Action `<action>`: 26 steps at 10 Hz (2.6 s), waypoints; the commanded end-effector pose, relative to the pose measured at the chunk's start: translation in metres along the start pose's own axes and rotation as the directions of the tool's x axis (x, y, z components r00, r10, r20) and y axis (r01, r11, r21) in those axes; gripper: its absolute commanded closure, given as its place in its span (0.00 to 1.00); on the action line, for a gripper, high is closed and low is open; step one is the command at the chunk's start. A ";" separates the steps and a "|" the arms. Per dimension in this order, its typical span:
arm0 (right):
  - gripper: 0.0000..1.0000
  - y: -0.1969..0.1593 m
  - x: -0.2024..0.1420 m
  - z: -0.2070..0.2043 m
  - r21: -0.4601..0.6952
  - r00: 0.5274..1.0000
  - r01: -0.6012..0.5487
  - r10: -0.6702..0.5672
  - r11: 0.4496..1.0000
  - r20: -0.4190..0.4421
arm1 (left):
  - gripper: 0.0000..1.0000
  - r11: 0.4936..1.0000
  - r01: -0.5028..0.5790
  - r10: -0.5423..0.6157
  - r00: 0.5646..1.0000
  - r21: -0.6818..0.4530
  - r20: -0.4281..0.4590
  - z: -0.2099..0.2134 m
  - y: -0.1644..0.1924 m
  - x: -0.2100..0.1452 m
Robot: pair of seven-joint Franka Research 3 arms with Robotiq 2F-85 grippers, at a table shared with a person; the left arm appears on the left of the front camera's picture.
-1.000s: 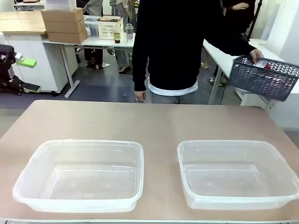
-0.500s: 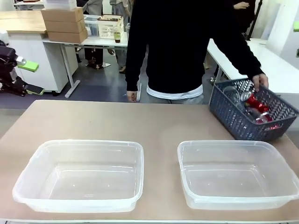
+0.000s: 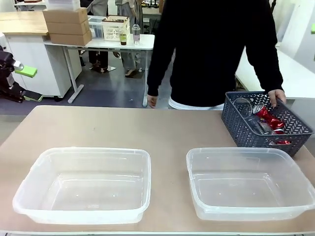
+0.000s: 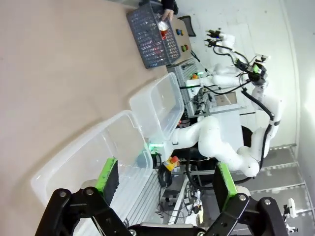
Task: Sort the waste into each basket.
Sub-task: Pick up the Organizing box on the left side of the table and lift it.
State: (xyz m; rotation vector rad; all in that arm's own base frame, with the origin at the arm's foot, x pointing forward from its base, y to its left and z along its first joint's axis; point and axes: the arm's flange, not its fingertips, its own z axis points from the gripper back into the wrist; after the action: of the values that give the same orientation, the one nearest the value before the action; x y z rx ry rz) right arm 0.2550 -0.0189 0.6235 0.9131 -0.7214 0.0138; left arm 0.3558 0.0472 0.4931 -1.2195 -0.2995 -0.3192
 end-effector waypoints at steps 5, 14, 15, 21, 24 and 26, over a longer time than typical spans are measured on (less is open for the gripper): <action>0.00 0.092 -0.192 -0.296 -0.149 0.730 -0.295 0.122 0.944 -0.673 | 0.00 0.809 0.161 -0.016 0.967 0.566 -0.253 -0.003 -0.052 -0.053; 0.00 0.097 -0.251 -0.347 -0.388 0.843 -0.168 -0.072 0.906 -0.533 | 0.00 0.532 0.041 0.243 0.949 0.846 -0.199 -0.066 -0.043 -0.128; 0.00 0.096 -0.258 -0.361 -0.457 0.854 -0.168 -0.102 0.873 -0.510 | 0.00 0.491 0.046 0.236 0.954 0.870 -0.184 -0.084 -0.038 -0.150; 0.00 0.077 -0.264 -0.355 -0.488 0.880 -0.166 -0.094 0.857 -0.465 | 0.00 0.480 0.100 0.314 0.908 0.871 -0.277 -0.089 -0.089 -0.083; 0.00 0.077 -0.264 -0.355 -0.488 0.880 -0.166 -0.094 0.857 -0.465 | 0.00 0.476 0.080 0.348 0.897 0.876 -0.272 -0.099 -0.087 -0.082; 0.00 0.083 -0.264 -0.362 -0.526 0.878 -0.161 -0.123 0.835 -0.463 | 0.00 0.404 0.035 0.366 0.910 0.914 -0.197 -0.112 -0.051 -0.110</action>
State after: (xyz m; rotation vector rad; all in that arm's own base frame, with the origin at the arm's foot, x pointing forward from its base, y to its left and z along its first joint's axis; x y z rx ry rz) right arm 0.2279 0.3672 0.3890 0.3215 -0.2508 0.0535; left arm 0.2558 -0.0657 0.5040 -0.0939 0.0351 -0.1946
